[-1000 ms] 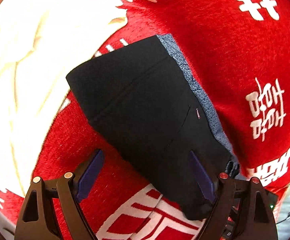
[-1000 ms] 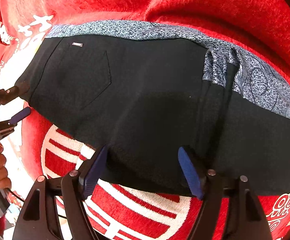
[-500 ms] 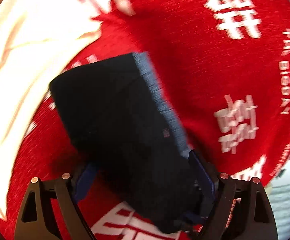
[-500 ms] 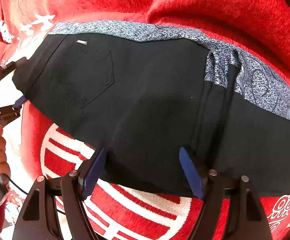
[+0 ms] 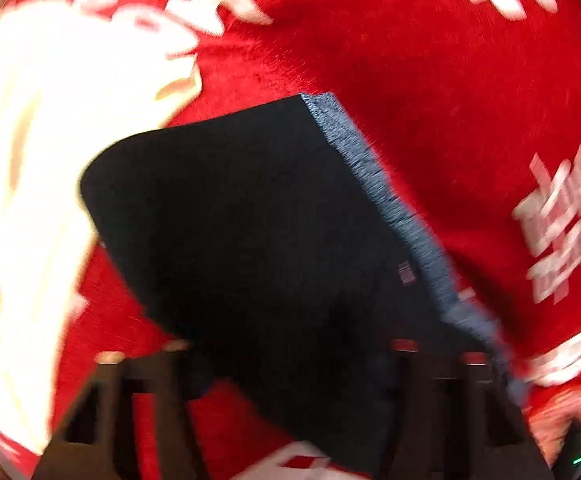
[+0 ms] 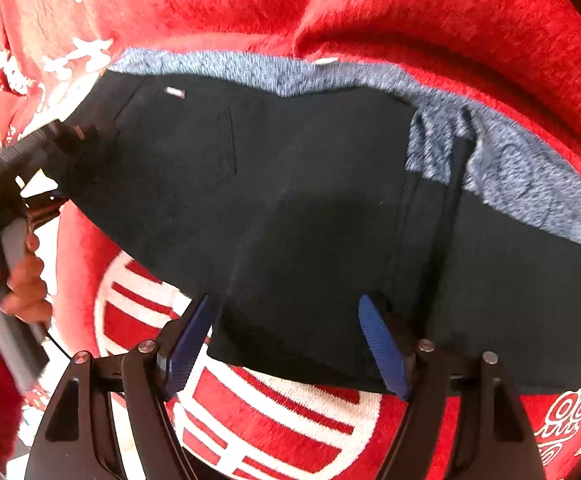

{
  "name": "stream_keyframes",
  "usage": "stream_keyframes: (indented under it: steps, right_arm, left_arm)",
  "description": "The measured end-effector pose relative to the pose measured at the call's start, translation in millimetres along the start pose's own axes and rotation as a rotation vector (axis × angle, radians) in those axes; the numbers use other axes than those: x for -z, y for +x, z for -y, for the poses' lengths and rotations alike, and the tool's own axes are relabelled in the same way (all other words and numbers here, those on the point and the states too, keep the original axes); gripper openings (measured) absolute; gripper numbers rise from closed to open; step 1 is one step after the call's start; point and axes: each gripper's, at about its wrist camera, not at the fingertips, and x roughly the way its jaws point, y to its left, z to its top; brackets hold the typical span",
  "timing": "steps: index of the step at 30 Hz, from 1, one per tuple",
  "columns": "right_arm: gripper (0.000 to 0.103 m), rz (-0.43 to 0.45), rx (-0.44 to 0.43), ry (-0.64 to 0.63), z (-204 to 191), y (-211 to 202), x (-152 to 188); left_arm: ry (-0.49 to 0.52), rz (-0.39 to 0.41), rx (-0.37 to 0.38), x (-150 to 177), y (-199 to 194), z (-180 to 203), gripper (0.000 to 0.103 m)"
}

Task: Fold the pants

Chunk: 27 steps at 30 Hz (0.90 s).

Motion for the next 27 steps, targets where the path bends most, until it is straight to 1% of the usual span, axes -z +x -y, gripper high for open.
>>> stream_keyframes:
  steps: [1, 2, 3, 4, 7, 8, 10, 12, 13, 15, 16, 18, 20, 22, 23, 27]
  right_arm:
    - [0.079, 0.009, -0.003, 0.005, 1.6, -8.2, -3.9]
    - [0.079, 0.018, -0.012, 0.009, 2.7, -15.5, -8.6]
    - [0.079, 0.027, -0.026, 0.015, 4.2, -23.8, -14.4]
    - [0.079, 0.029, -0.036, 0.019, 5.5, -28.8, -19.2]
    - [0.079, 0.021, -0.1, 0.029, 4.7, -48.5, -48.0]
    - [0.079, 0.018, -0.125, 0.013, -0.8, -56.0, -65.0]
    - [0.08, 0.008, -0.15, -0.035, -15.1, -64.9, -88.7]
    - [0.082, -0.022, -0.183, -0.108, -43.6, -69.9, -120.5]
    - [0.082, -0.05, -0.205, -0.15, -61.9, -70.0, -138.0]
    - [0.086, -0.115, -0.233, -0.205, -95.7, -63.9, -161.5]
    - [0.087, -0.164, -0.243, -0.238, -116.5, -57.8, -172.8]
    - [0.087, -0.217, -0.234, -0.279, -147.4, -49.7, -181.7]
    - [0.087, -0.282, -0.207, -0.317, -177.7, -32.4, -195.8]
    - [0.087, -0.324, -0.178, -0.332, -197.7, -16.7, -202.0]
    - [0.087, -0.354, -0.143, -0.348, -208.6, -4.9, -207.3]
    - [0.087, -0.435, -0.023, -0.39, -221.1, 30.3, -207.2]
  left_arm:
    - [0.032, 0.007, -0.02, 1.7, -2.3, 3.6, 0.034]
    - [0.061, 0.02, -0.033, 3.6, -5.7, 7.3, 0.034]
    - [0.111, 0.036, -0.056, 6.8, -10.0, 14.3, 0.032]
    - [0.183, 0.062, -0.095, 11.7, -18.5, 19.4, 0.032]
    - [0.389, 0.142, -0.196, 33.7, -29.5, 53.4, 0.032]
    - [0.447, 0.165, -0.222, 41.7, -32.1, 62.7, 0.032]
    - [0.516, 0.194, -0.254, 52.2, -35.5, 71.9, 0.032]
    - [0.573, 0.215, -0.281, 60.0, -36.8, 79.3, 0.032]
    - [0.595, 0.222, -0.293, 61.3, -36.9, 83.0, 0.032]
    - [0.616, 0.23, -0.304, 63.7, -37.3, 86.0, 0.032]
    - [0.623, 0.233, -0.306, 64.5, -37.4, 88.0, 0.032]
    - [0.64, 0.24, -0.314, 68.4, -41.1, 89.4, 0.032]
    - [0.649, 0.246, -0.321, 71.7, -43.4, 91.0, 0.032]
    - [0.654, 0.254, -0.324, 72.3, -45.0, 92.0, 0.032]
    - [0.657, 0.257, -0.325, 72.9, -45.9, 93.2, 0.032]
    - [0.655, 0.264, -0.325, 78.4, -46.9, 99.9, 0.032]
